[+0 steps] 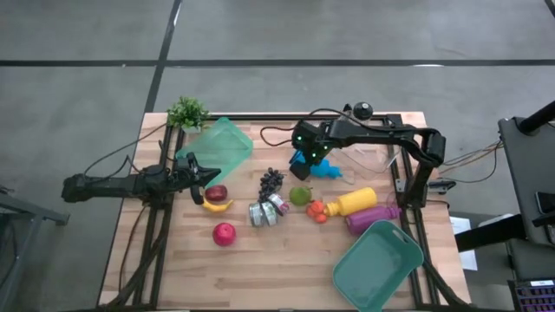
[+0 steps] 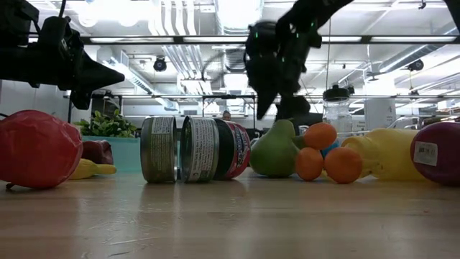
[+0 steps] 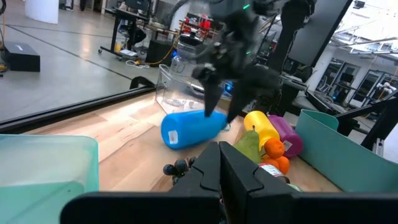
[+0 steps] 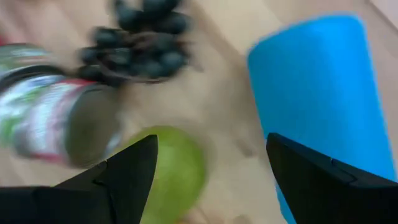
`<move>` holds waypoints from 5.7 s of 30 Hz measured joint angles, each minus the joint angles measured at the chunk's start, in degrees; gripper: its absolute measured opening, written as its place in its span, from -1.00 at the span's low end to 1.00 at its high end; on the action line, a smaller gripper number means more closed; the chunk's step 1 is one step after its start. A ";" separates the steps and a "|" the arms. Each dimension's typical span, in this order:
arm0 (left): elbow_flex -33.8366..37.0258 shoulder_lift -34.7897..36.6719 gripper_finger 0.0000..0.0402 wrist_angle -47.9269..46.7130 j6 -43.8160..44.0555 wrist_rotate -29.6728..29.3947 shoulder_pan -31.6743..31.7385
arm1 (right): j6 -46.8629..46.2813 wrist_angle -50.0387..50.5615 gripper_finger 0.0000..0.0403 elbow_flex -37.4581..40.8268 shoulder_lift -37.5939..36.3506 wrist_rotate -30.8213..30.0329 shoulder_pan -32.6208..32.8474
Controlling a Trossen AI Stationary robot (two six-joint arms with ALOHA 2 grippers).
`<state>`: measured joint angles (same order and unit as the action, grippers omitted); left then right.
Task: Pick & Place Food Item
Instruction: Put the blue water bottle into the transparent bin
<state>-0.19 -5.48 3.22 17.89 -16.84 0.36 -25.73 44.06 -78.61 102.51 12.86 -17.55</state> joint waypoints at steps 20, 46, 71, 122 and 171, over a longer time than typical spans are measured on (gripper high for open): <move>-0.01 0.00 -0.99 0.00 0.00 -0.01 0.00 | 2.38 0.47 0.49 -1.12 -6.58 -16.24 2.67; 0.00 0.00 -0.99 0.01 0.00 0.00 -0.02 | 1.53 -0.01 0.49 0.27 -6.02 -15.70 2.70; 0.00 0.00 -0.99 0.02 0.00 -0.02 0.00 | -2.83 16.97 0.49 4.17 -10.11 -23.63 8.25; 0.00 0.00 -0.99 0.01 0.00 -0.01 0.00 | 3.52 0.69 0.49 27.28 -11.69 -31.05 8.30; 0.00 0.00 -0.99 0.00 0.00 -0.01 -0.01 | 3.21 -4.92 -0.80 30.92 -11.64 -28.28 6.76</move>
<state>-0.19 -5.48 3.22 17.89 -16.85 0.35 -22.52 39.14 -47.68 90.88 -15.42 -10.79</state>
